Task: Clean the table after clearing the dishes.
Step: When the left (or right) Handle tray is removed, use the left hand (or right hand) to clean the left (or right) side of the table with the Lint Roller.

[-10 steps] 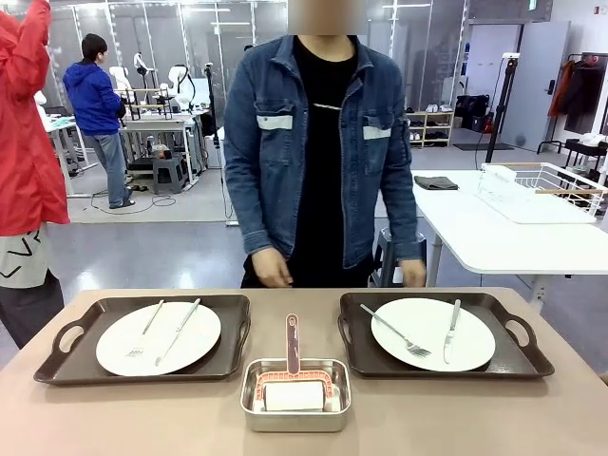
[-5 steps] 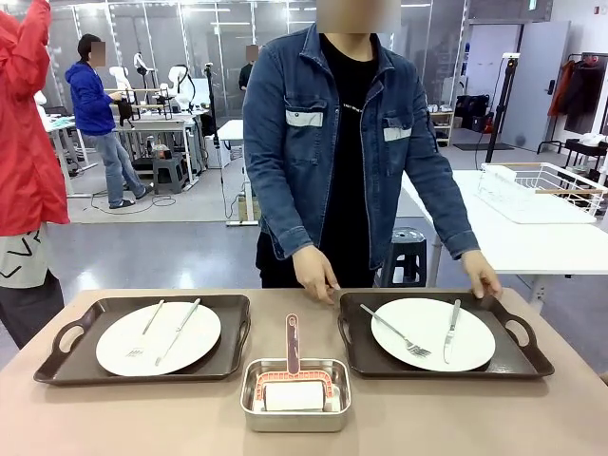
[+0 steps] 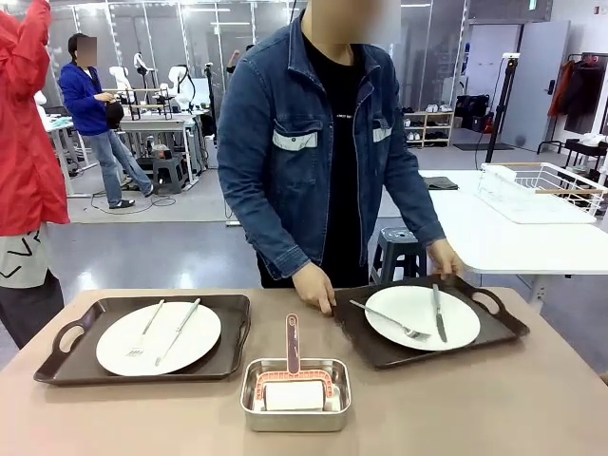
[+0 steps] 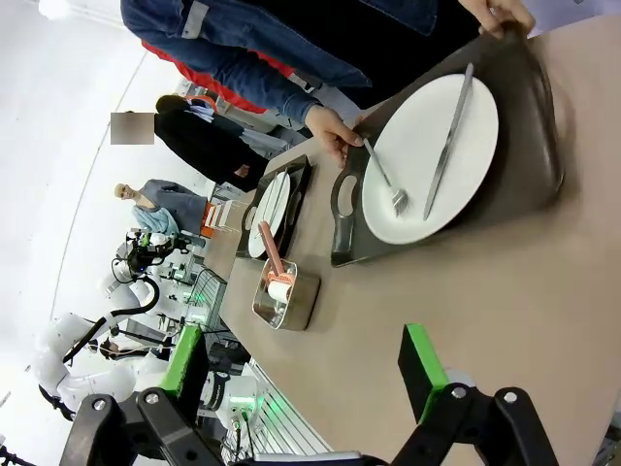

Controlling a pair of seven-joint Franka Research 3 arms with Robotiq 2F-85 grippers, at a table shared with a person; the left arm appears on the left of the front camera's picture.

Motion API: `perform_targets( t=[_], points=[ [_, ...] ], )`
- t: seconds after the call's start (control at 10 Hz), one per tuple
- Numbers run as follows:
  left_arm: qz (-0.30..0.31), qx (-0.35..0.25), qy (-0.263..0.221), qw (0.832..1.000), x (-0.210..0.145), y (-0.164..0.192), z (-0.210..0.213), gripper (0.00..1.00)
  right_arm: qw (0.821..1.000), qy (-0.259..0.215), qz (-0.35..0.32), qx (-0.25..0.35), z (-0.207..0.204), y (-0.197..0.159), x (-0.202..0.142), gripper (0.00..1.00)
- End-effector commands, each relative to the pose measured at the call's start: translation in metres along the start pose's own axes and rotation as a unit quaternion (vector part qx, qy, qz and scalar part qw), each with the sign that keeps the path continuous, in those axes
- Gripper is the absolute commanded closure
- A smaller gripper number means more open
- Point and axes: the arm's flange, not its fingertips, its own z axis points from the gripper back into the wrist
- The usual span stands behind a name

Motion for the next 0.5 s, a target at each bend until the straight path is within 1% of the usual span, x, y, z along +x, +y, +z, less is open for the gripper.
perform_targets(
  t=[0.0,0.4],
  points=[
    [-0.007,-0.008,-0.004,1.000,0.0009,0.0003,0.0024,0.00,1.000,-0.001,0.004,0.002,0.0002,0.0031,0.0010,0.00],
    [-0.007,-0.008,-0.004,1.000,0.0009,0.0003,0.0024,0.00,1.000,-0.001,0.004,0.002,0.0002,0.0031,0.0010,0.00]
  ],
)
